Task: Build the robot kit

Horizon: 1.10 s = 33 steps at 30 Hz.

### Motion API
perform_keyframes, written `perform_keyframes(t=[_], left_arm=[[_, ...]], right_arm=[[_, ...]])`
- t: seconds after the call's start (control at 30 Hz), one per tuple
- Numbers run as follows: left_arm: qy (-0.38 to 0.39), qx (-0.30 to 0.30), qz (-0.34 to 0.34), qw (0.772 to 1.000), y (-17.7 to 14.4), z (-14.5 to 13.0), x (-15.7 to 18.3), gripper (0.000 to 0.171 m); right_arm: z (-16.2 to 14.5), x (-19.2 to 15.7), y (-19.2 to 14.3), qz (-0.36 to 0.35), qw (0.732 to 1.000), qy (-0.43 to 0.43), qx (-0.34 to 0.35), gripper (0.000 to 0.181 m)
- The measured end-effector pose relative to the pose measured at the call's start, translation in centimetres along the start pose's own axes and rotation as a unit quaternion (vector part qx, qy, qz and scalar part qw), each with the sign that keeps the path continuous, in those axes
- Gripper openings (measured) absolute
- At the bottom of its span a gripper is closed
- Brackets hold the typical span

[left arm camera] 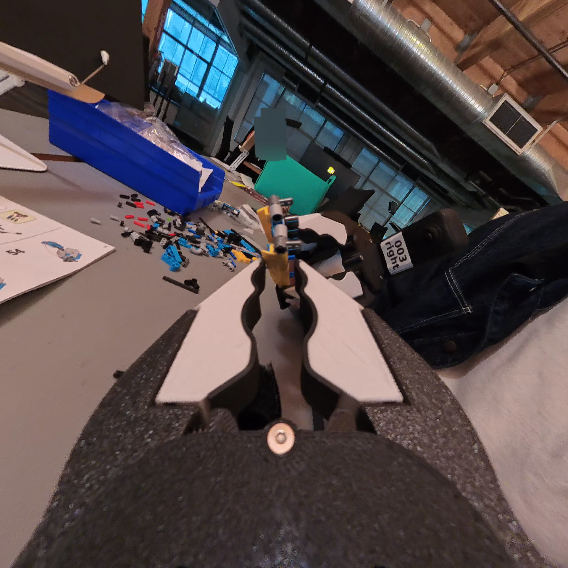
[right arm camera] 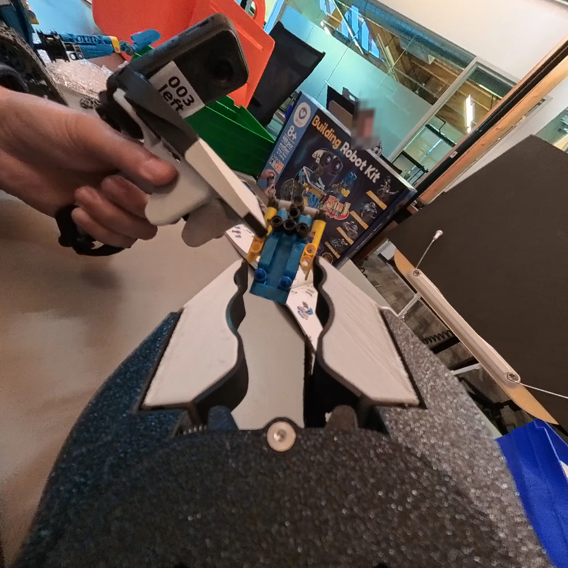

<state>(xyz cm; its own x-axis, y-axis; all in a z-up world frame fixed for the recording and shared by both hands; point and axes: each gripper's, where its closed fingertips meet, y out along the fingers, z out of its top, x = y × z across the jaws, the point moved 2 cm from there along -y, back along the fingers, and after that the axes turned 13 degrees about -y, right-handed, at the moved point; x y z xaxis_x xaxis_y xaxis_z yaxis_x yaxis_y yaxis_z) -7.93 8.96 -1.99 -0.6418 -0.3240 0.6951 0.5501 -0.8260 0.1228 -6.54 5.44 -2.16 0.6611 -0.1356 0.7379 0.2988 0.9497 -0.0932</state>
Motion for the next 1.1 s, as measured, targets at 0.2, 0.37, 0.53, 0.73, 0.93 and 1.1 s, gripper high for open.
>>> perform_keyframes(t=[0.2, 0.37, 0.53, 0.73, 0.93, 1.1], left_arm=[[0.041, -0.026, 0.023, 0.999, -0.3, -0.4, 0.0, 0.012], [0.118, -0.106, 0.009, 0.987, -0.5, -2.7, 1.3, 0.012], [0.169, -0.127, -0.009, 0.977, 0.1, -3.9, 2.5, 0.012], [0.186, -0.136, 0.001, 0.973, 0.3, -4.3, 2.4, 0.013], [0.185, -0.157, -0.024, 0.970, 0.5, -5.2, 3.1, 0.012], [0.215, -0.120, 0.017, 0.969, 0.5, -3.9, 2.5, 0.012]], right_arm=[[0.2, -0.6, 0.0, 0.050, 0.995, 0.077, 0.038, 0.045], [0.3, -1.3, -2.2, 0.282, 0.916, 0.253, 0.134, 0.059], [0.7, -1.5, -4.0, 0.329, 0.896, 0.244, 0.170, 0.031], [-0.1, -1.7, -3.4, 0.324, 0.901, 0.247, 0.146, 0.015], [0.5, -2.9, -4.1, 0.388, 0.865, 0.276, 0.160, 0.013], [0.3, -1.9, -3.2, 0.346, 0.881, 0.287, 0.150, 0.012]])
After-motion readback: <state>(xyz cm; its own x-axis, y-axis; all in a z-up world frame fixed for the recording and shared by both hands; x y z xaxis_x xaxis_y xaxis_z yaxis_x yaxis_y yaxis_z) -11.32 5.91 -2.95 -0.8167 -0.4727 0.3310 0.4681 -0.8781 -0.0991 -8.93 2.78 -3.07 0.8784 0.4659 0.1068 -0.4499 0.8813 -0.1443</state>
